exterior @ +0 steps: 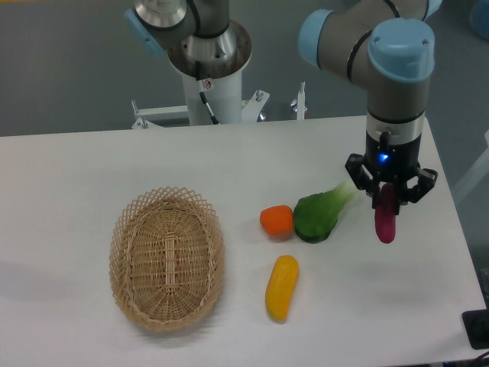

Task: Place the sweet potato in the basket
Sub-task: 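Carry the held purple sweet potato over to the wicker basket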

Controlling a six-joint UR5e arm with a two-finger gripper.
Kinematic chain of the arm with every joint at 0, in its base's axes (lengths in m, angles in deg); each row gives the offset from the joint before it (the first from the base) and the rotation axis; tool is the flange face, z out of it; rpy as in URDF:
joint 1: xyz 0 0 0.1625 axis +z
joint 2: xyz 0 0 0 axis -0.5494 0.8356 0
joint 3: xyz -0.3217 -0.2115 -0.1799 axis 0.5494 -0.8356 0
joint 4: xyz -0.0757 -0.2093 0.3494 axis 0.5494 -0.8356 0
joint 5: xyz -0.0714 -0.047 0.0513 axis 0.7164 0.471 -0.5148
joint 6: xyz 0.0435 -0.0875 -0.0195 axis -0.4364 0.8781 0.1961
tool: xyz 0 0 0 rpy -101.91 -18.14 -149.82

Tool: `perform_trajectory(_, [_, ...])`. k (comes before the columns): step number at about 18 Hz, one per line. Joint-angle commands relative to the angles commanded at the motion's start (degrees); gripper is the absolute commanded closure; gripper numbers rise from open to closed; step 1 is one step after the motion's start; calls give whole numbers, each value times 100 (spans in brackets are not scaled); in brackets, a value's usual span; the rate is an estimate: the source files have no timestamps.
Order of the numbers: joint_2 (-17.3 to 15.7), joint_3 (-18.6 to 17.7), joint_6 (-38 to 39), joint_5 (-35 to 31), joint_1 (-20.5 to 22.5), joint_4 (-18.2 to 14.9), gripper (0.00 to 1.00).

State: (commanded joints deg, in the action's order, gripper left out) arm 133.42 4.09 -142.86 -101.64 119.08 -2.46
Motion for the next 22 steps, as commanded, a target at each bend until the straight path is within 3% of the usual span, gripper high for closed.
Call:
perform_trajectory(7, [0, -131, 210, -70, -324, 17, 72])
perform_trajectory(12, [88, -167, 2000, -61, -1220, 439, 72])
perform_trajectory(16, [97, -228, 3407, -62, -2002, 483, 72])
perform_trajectory(20, [62, -658, 4086, -70, -2609, 545, 72])
perform_trajectory(22, [62, -1026, 4113, -210, -2864, 746, 72])
